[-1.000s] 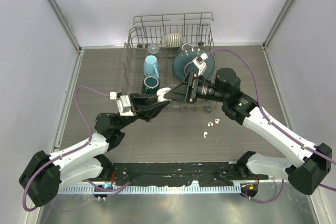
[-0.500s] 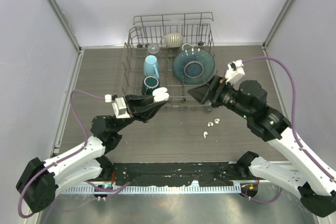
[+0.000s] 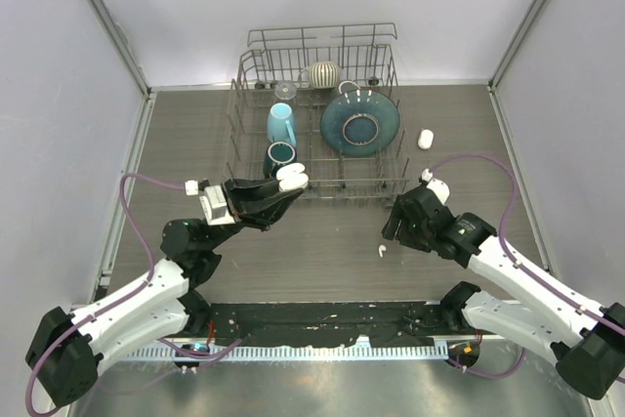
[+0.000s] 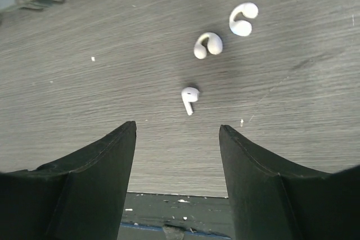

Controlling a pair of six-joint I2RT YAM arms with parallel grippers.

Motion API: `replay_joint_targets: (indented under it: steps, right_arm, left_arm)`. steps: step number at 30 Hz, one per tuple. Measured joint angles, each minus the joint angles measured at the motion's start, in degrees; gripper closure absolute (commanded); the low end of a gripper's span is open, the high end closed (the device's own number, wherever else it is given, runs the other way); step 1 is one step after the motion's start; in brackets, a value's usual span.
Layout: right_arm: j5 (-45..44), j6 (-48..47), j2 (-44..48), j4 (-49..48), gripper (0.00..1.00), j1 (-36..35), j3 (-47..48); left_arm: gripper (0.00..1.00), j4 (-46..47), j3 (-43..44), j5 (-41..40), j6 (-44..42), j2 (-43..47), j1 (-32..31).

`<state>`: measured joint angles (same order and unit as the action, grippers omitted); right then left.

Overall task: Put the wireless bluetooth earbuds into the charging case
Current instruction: Pick up the earbud from the center of the board.

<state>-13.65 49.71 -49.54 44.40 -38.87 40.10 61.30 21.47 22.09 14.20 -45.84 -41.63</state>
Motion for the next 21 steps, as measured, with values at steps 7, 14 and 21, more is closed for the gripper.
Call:
replay_joint_targets:
  steps: [7, 14, 21]
  right_arm:
    - [-0.7, 2.6, -5.4, -3.5, 0.42, 0.0, -3.7]
    - [-0.8, 4.4, -8.6, -8.4, 0.44, 0.0, -6.1]
    - [-1.4, 5.0, -12.9, -11.8, 0.5, -0.9, -6.5]
  left_arm:
    - [1.0, -0.7, 0.0, 0.0, 0.0, 0.2, 0.0]
    - [1.0, -0.8, -0.1, 0.0, 0.0, 0.0, 0.0]
    - [1.0, -0.8, -0.1, 0.0, 0.1, -0.9, 0.0]
